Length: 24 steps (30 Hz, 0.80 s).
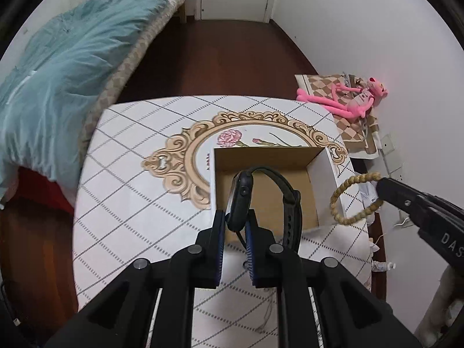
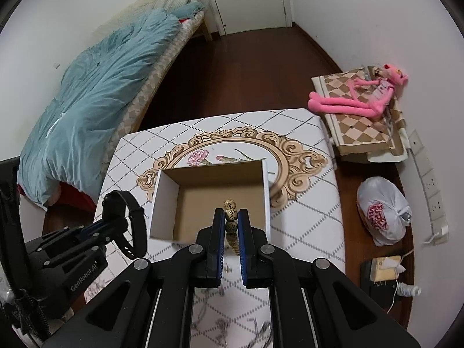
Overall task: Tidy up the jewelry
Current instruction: 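Carry the watch with the left tool into the box while the right tool drops the bracelet in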
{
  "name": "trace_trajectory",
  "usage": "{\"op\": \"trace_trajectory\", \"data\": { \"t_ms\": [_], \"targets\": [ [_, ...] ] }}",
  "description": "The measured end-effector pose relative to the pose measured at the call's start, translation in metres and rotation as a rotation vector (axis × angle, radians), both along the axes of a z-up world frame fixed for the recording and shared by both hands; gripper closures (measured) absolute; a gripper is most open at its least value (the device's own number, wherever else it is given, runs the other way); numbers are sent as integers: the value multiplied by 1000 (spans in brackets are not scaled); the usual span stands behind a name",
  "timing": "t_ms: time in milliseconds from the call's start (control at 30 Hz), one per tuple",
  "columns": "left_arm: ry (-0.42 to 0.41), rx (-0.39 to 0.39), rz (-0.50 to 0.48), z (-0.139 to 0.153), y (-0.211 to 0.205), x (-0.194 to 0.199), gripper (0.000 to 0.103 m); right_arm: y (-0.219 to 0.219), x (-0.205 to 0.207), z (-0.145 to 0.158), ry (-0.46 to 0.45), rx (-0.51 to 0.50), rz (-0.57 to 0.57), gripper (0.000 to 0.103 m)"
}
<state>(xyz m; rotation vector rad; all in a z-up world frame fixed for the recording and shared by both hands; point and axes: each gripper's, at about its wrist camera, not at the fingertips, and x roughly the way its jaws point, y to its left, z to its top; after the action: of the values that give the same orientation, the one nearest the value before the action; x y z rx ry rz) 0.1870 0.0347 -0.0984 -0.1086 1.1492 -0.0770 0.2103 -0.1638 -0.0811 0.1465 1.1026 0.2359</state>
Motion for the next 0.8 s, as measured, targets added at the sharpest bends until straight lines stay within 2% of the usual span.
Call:
{"op": "trace_trajectory", "data": {
  "t_ms": [133, 400, 433, 467, 500, 533, 567, 667, 700, 733, 767, 800],
  "targets": [
    [58, -69, -7, -15, -2, 25, 92, 1, 27, -20, 57, -2, 6, 94],
    [151, -122, -6, -29, -7, 60, 88, -1, 64, -51, 166, 73, 23, 94],
    [154, -123, -4, -29, -7, 63, 82, -1, 68, -53, 184, 92, 26, 94],
    [151, -120, -3, -29, -7, 66, 64, 1, 71, -54, 198, 100, 32, 94],
    [148, -118, 0, -27, -6, 67, 50, 3, 73, -56, 213, 108, 43, 93],
    [138, -117, 5, -25, -4, 68, 24, 3, 74, -58, 225, 118, 48, 93],
    [129, -110, 11, -23, -3, 69, 15, 4, 75, -59, 233, 119, 50, 93],
    [109, -79, 26, -18, 6, 70, 15, 2, 73, -60, 239, 130, 47, 87],
    [103, -66, 37, -17, 9, 69, 13, 1, 72, -61, 242, 126, 46, 78],
    [98, -45, 50, -17, 13, 68, 5, 1, 71, -61, 240, 112, 41, 66],
    [97, -33, 58, -17, 16, 67, 0, 0, 71, -61, 237, 104, 38, 60],
    [91, -23, 71, -18, 20, 65, 0, 0, 69, -61, 232, 93, 38, 50]
  ]
}}
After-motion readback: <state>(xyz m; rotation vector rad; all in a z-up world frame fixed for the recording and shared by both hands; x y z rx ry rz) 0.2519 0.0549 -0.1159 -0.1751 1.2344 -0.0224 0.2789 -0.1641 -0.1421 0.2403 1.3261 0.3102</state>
